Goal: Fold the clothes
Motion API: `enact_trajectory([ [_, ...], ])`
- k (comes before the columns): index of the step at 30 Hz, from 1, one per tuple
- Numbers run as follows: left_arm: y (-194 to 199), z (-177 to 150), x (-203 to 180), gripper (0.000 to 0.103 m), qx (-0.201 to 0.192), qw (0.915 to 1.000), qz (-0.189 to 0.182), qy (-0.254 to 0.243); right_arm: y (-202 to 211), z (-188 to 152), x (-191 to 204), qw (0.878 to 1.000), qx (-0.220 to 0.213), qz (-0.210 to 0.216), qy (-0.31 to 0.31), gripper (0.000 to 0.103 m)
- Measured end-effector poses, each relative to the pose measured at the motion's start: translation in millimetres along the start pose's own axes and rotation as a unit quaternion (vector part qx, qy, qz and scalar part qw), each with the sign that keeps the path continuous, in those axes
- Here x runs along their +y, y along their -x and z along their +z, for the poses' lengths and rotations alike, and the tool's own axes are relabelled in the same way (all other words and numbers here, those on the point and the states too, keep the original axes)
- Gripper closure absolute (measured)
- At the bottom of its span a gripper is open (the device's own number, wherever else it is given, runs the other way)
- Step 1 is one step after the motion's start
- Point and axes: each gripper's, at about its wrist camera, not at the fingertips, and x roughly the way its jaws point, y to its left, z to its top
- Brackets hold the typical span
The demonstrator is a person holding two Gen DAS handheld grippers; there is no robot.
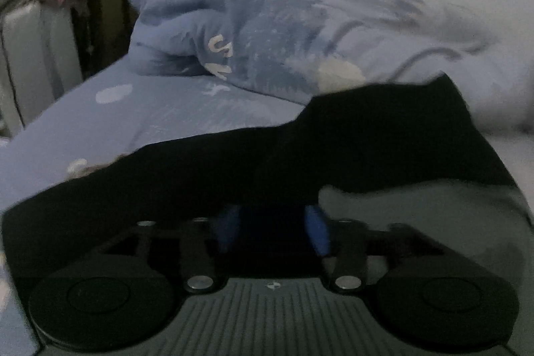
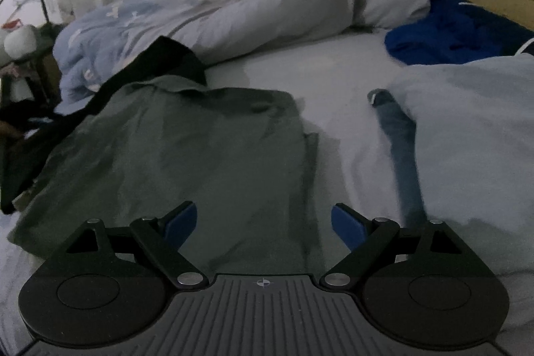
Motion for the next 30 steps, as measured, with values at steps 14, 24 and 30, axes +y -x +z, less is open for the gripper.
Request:
enact_trajectory([
  [14,55.1,-119.5,15.4,0.036,0.128,0.9855,-0.112,-0.003,-102.7,70.1,10.0,0.997,0.024,0.042,0.062,0.047],
  [24,76.2,-129.3,29.2,0.036,0.145,0.9841,-0.1,0.026,-238.1,131.2,73.4,0.985,0.087,0.142,0.05,0.076],
  [30,89.7,-142.1,41.0,0.035,0.139,0.98,-0.103,0.098,-239.2,149.5,42.6,0.991,-0.056,0.001,-0.119,0.075],
])
